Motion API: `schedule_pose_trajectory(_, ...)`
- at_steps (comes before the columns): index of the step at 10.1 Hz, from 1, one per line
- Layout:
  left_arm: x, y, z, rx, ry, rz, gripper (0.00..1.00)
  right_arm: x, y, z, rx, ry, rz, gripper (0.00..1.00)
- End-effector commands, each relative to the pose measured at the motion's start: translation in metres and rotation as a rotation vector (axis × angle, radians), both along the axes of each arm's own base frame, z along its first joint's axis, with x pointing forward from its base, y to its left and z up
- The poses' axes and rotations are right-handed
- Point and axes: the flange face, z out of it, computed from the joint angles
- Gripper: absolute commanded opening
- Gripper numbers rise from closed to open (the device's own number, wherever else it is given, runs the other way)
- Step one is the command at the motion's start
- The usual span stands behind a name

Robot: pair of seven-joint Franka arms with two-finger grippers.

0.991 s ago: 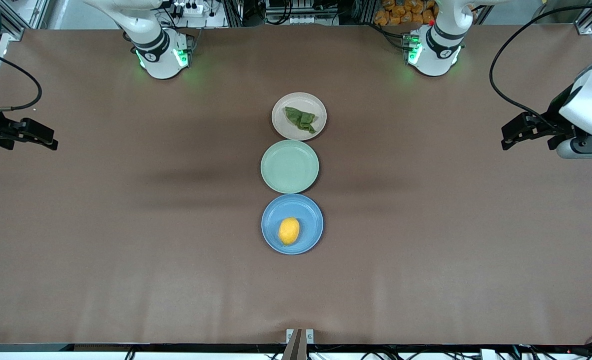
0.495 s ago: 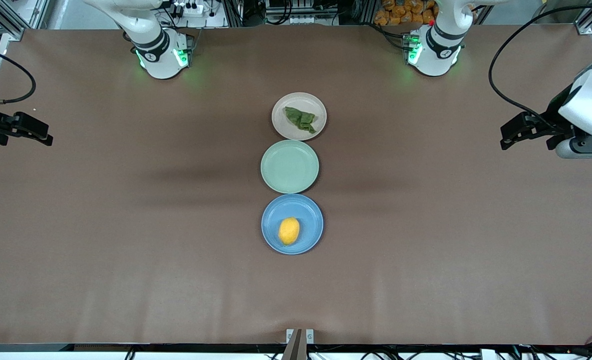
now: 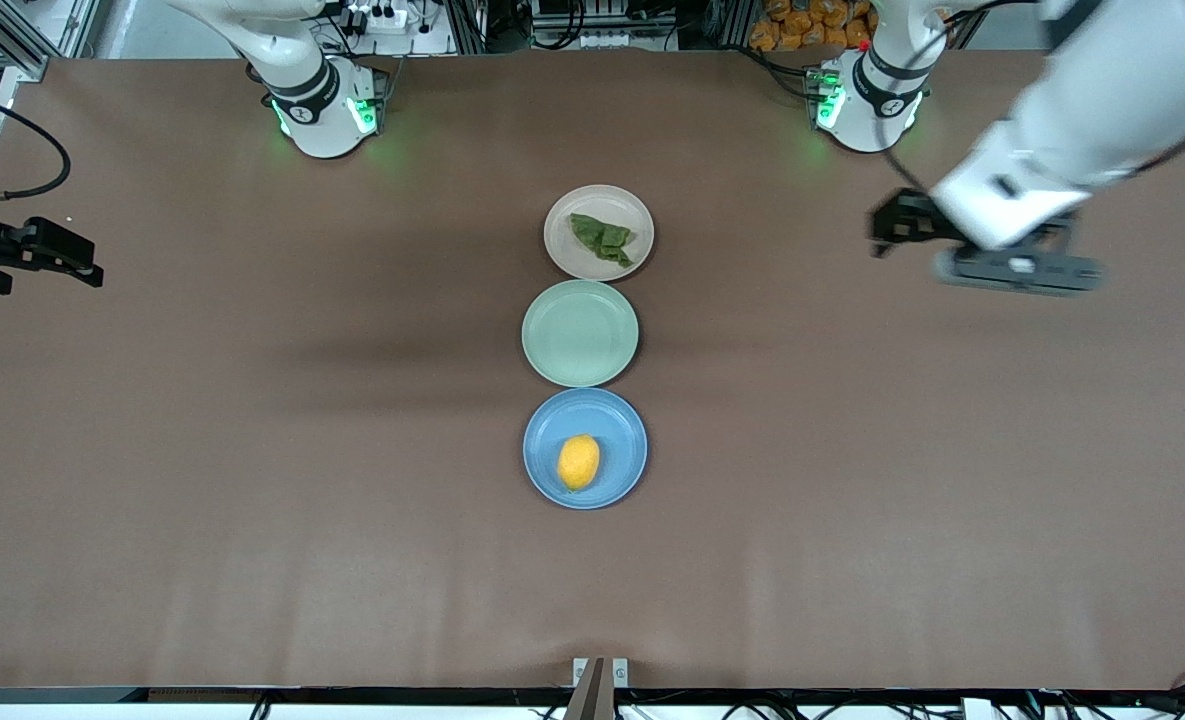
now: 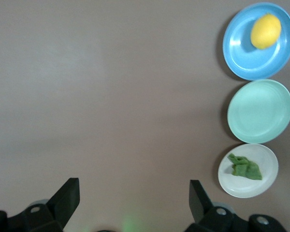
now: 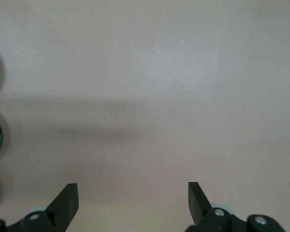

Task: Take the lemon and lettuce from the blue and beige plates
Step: 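Move the left gripper to the lettuce while the right gripper reaches the lemon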

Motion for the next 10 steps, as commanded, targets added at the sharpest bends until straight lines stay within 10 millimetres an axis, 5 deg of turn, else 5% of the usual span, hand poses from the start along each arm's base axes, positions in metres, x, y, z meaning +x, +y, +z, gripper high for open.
schedule_pose_trajectory(1,-0.015,-0.053,-0.031,-0.023,0.043,-0.052,1.00,0.017,0.014,-0.020,0.032,0.019,0.013,1.00)
schedule_pose_trajectory(3,-0.047,-0.097,-0.087,-0.009,0.064,-0.082,1.00,0.034,0.038,-0.053,0.111,0.073,-0.086,1.00)
schedule_pose_trajectory(6,-0.082,-0.157,-0.144,-0.028,0.053,0.029,1.00,0.075,0.113,-0.091,0.051,0.071,-0.175,1.00)
schedule_pose_trajectory(8,-0.106,-0.202,-0.182,-0.051,0.074,0.122,1.00,0.108,0.151,-0.134,0.054,0.085,-0.180,1.00)
schedule_pose_trajectory(10,-0.142,-0.224,-0.236,-0.056,0.074,0.206,1.00,0.136,0.194,-0.175,0.097,0.031,-0.217,1.00)
